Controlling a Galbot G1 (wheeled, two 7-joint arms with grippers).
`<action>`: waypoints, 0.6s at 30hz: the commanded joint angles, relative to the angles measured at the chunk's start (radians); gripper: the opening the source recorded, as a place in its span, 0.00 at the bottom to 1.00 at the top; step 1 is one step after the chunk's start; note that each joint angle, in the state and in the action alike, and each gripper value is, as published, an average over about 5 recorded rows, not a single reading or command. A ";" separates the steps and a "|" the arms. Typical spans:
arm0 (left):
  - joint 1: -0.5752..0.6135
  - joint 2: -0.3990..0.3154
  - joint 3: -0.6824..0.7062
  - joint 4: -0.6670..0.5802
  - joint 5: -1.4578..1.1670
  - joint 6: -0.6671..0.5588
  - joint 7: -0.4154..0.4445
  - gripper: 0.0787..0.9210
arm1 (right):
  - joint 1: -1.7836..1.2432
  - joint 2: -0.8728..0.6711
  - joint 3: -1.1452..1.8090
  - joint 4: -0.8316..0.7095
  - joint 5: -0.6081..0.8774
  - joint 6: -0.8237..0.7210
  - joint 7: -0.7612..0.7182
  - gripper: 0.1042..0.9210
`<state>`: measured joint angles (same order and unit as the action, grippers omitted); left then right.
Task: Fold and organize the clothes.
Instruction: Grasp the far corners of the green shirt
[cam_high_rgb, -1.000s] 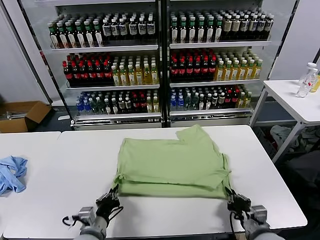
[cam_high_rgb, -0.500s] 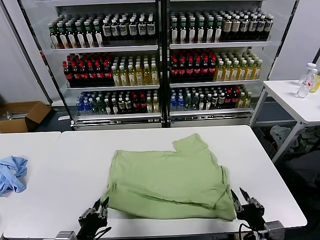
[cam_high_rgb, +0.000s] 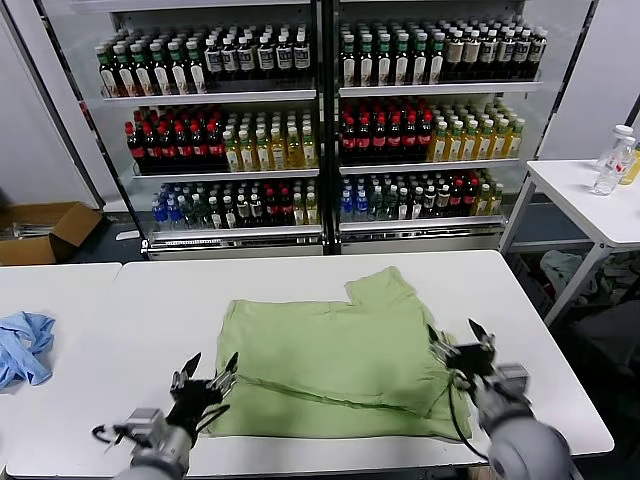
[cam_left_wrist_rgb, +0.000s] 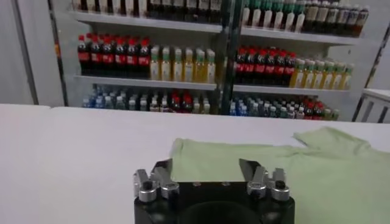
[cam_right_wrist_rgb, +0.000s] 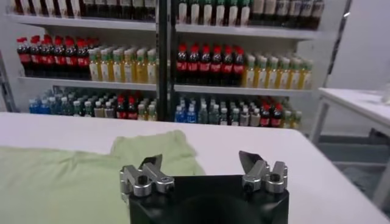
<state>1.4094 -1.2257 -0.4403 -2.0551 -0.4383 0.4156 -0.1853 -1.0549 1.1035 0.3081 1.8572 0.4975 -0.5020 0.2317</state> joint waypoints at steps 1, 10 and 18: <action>-0.356 0.012 0.129 0.347 -0.017 0.020 -0.012 0.86 | 0.412 0.042 -0.200 -0.372 0.047 -0.057 0.019 0.88; -0.504 0.020 0.198 0.531 -0.012 0.025 -0.033 0.88 | 0.581 0.133 -0.270 -0.643 0.043 -0.063 0.003 0.88; -0.585 0.011 0.222 0.619 -0.011 0.022 -0.054 0.88 | 0.613 0.177 -0.269 -0.770 0.047 -0.075 -0.003 0.88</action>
<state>0.9664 -1.2167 -0.2587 -1.5906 -0.4484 0.4337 -0.2318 -0.5586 1.2453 0.0910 1.2656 0.5350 -0.5590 0.2242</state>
